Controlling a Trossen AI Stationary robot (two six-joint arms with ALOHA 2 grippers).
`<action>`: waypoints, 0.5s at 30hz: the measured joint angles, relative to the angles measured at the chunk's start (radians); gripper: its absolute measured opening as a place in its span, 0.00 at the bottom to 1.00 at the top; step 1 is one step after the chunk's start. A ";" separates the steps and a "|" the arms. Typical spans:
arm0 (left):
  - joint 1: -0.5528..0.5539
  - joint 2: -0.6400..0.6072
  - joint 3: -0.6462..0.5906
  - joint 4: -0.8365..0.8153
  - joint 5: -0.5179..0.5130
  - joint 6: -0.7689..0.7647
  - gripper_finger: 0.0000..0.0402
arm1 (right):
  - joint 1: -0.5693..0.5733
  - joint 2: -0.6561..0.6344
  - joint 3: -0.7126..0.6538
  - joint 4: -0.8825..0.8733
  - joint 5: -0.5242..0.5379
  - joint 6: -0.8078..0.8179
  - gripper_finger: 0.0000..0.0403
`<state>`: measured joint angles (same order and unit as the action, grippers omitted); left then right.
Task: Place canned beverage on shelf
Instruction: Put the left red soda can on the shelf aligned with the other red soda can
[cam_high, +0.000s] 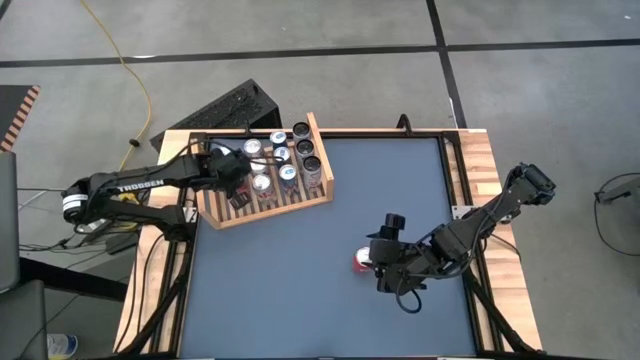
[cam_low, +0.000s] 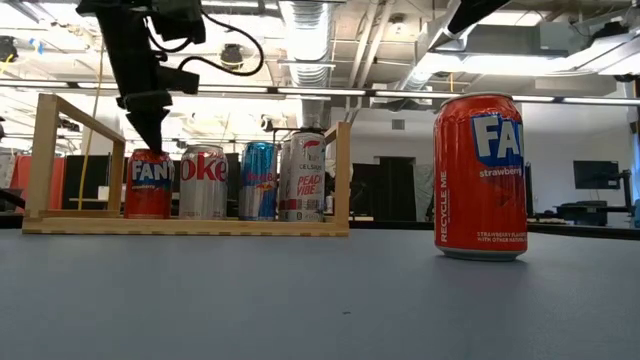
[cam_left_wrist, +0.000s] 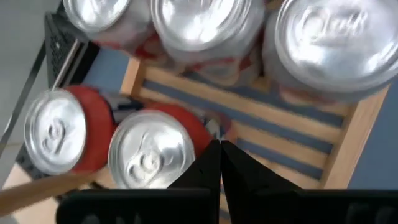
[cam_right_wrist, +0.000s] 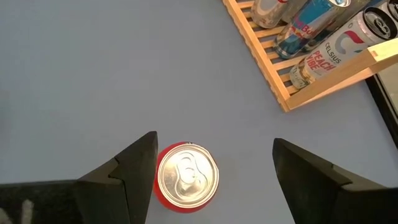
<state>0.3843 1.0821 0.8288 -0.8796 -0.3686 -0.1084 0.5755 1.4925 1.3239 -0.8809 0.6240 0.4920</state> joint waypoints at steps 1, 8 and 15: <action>0.000 -0.001 0.000 -0.015 -0.001 -0.001 0.00 | 0.000 0.000 0.000 -0.001 -0.001 0.003 0.72; 0.000 -0.002 0.000 -0.067 -0.014 0.002 0.00 | 0.001 0.000 0.000 -0.001 -0.025 0.031 0.72; -0.001 -0.002 0.001 -0.105 -0.048 -0.001 0.00 | 0.014 0.000 0.000 -0.001 -0.025 0.033 0.72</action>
<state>0.3836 1.0805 0.8295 -0.9849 -0.4164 -0.1098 0.5891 1.4925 1.3235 -0.8814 0.5991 0.5251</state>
